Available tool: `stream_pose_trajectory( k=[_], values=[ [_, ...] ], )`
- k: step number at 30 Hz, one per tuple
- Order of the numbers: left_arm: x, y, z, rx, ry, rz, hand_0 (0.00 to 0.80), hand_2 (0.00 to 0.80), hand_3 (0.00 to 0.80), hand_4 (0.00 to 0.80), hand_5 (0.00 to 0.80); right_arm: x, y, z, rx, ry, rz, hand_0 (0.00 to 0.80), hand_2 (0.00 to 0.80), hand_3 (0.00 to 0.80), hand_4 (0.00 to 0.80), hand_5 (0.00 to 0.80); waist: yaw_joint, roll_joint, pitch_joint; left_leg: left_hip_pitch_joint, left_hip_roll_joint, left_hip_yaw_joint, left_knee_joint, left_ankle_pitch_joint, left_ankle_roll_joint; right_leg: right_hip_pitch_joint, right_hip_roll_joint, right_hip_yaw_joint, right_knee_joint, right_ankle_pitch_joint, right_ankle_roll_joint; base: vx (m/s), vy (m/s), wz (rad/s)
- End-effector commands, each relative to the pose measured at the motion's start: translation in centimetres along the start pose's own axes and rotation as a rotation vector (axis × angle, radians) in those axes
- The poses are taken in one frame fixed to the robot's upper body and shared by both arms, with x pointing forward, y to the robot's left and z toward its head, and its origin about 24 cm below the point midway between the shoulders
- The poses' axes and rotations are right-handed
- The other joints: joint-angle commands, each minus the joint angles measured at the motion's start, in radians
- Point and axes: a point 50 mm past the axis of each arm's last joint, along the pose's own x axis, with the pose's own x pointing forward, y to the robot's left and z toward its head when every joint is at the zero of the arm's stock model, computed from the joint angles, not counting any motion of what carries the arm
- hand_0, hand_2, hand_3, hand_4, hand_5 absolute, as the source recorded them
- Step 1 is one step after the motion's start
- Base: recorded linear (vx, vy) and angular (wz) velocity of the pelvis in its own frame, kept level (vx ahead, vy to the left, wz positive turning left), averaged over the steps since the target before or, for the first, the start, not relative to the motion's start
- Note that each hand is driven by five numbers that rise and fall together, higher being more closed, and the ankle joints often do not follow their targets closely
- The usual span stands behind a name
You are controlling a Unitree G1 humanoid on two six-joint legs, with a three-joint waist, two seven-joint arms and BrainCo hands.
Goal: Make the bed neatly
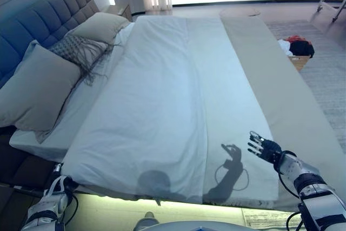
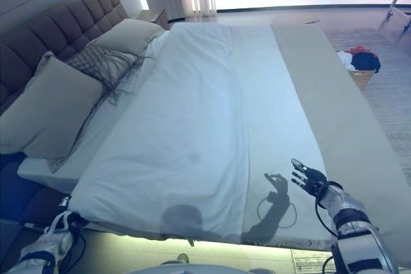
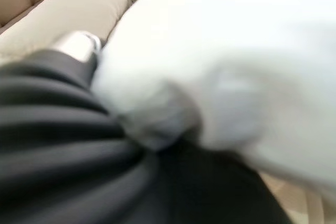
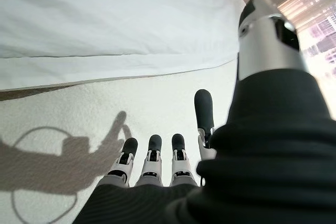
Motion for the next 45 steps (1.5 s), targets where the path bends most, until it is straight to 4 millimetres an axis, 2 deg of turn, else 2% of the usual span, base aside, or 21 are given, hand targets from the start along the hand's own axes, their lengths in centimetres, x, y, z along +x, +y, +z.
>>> stream_pose_trajectory(
  k=[1,8,15,16,17,22,27,34,39,45],
  values=[
    [-3.4,0.5,8.6,0.003,-0.300,0.047,0.800,0.800,0.800,0.800,0.800,-0.1,0.0,2.5,0.072,-0.111,0.026,0.000,0.000,0.000,0.000,0.000,0.106,-0.065,0.032,0.037,-0.048,0.027,0.038,-0.118,0.042,-0.018,-0.076,-0.028,0.008,-0.002,0.030,-0.012,0.040,0.00],
    [-3.5,1.2,8.2,-0.006,-0.273,0.075,0.800,0.800,0.800,0.800,0.800,0.3,0.7,1.7,0.092,-0.108,0.045,0.000,0.000,0.000,0.000,0.000,0.110,-0.074,0.023,0.042,-0.064,0.029,0.035,-0.128,0.053,-0.026,-0.090,-0.019,0.005,0.016,0.045,0.000,0.000,0.00],
    [-3.3,1.2,7.7,-0.002,-0.227,0.075,0.787,0.787,0.787,0.787,0.787,0.1,0.2,1.0,0.121,-0.108,0.036,0.000,0.000,0.000,0.000,0.000,0.111,-0.082,0.017,0.046,-0.078,0.043,0.039,-0.137,0.068,-0.026,-0.112,-0.030,0.010,0.036,0.058,-0.014,0.001,0.00],
    [-3.3,1.2,7.6,-0.001,-0.224,0.076,0.515,0.515,0.515,0.515,0.515,0.1,0.1,1.0,0.125,-0.108,0.035,0.000,0.000,0.000,0.000,0.000,0.112,-0.082,0.017,0.047,-0.079,0.043,0.039,-0.138,0.069,-0.026,-0.115,-0.032,0.010,0.039,0.058,-0.037,-0.007,0.00],
    [-3.3,1.2,7.6,-0.005,-0.220,0.077,0.000,0.000,0.000,0.000,0.000,0.0,0.0,0.9,0.131,-0.112,0.034,0.000,0.000,0.000,0.000,0.000,0.113,-0.083,0.017,0.048,-0.081,0.044,0.040,-0.139,0.071,-0.025,-0.120,-0.035,0.011,0.044,0.059,-0.038,-0.016,0.01],
    [-3.7,2.1,7.6,-0.010,-0.213,0.117,0.000,0.000,0.000,0.000,0.000,-0.2,-0.6,0.6,0.169,-0.126,0.023,0.000,0.000,0.000,0.000,0.000,0.122,-0.086,0.015,0.049,-0.090,0.043,0.048,-0.150,0.080,-0.029,-0.136,-0.043,0.015,0.064,0.061,-0.025,-0.019,0.02],
    [-4.3,4.1,7.0,-0.035,-0.205,0.169,0.000,0.000,0.000,0.000,0.000,-0.2,-1.0,0.1,0.206,-0.125,0.006,0.000,0.000,0.000,0.000,0.000,0.131,-0.092,0.015,0.047,-0.102,0.029,0.054,-0.159,0.089,-0.033,-0.140,-0.039,0.016,0.073,0.060,-0.018,-0.021,0.07],
    [-4.3,6.1,4.2,-0.008,-0.093,0.172,0.000,0.000,0.000,0.000,0.000,-0.6,-1.8,-1.6,0.222,-0.093,0.011,0.000,0.000,0.000,0.000,0.000,0.130,-0.100,0.018,0.039,-0.113,0.015,0.073,-0.174,0.101,-0.045,-0.141,-0.022,0.028,0.075,0.058,-0.005,-0.015,0.06],
    [-3.4,5.6,2.2,0.015,-0.023,0.112,0.000,0.000,0.000,0.000,0.000,-0.8,-2.3,-2.7,0.238,-0.069,0.011,0.000,0.000,0.000,0.000,0.000,0.131,-0.107,0.021,0.038,-0.110,0.019,0.076,-0.177,0.103,-0.052,-0.144,-0.024,0.043,0.074,0.058,0.011,-0.030,0.03],
    [-1.6,2.6,0.8,0.037,0.016,-0.030,0.000,0.000,0.000,0.000,0.000,-0.9,-2.4,-3.7,0.249,-0.057,0.018,0.000,0.000,0.000,0.000,0.000,0.123,-0.111,0.016,0.048,-0.099,0.037,0.062,-0.172,0.099,-0.047,-0.140,-0.027,0.044,0.074,0.059,0.027,-0.046,0.04]
  ],
)
